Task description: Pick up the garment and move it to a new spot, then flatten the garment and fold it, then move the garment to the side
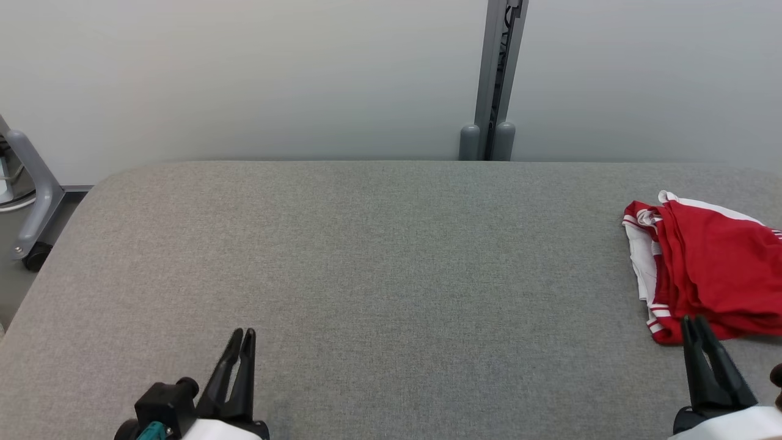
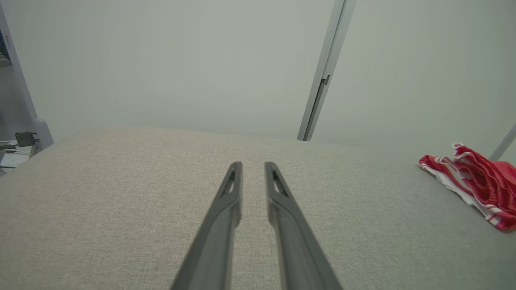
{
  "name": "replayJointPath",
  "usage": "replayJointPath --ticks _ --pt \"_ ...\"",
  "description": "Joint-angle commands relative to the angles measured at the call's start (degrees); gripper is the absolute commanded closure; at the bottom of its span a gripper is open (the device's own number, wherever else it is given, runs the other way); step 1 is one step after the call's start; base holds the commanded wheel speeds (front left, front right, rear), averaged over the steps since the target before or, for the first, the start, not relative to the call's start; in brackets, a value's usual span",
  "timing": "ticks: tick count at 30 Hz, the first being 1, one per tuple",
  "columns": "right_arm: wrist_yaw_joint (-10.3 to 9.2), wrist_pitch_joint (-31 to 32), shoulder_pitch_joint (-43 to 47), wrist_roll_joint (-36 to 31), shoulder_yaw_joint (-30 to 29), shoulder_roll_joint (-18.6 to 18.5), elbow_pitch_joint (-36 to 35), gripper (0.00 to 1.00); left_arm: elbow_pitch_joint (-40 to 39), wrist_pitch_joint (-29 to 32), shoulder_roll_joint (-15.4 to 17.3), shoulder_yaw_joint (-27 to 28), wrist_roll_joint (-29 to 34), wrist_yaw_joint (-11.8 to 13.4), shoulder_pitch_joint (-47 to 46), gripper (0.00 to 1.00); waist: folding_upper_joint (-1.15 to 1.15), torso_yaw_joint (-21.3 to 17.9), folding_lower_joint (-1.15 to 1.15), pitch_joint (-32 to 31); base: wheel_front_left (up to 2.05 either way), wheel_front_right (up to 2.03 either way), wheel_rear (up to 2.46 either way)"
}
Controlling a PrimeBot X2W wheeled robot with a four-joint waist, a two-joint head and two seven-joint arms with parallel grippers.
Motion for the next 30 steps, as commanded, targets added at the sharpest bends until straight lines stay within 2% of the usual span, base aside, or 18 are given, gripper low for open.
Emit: replayJointPath --ticks 1,30 --pt "0.00 0.1 0.2 0.4 0.0 0.2 0.4 1.00 0.3 0.1 -0.1 0.0 -0.4 -0.1 0.3 1.00 0.00 0.0 0.00 0.0 0.00 0.00 0.00" --pt "0.00 4.8 -4.5 24.8 -2.1 2.6 5.0 1.00 0.9 7.6 -2.2 7.6 -24.7 -3.2 -2.6 1.00 0.00 -0.9 0.00 0.5 0.00 0.00 0.00"
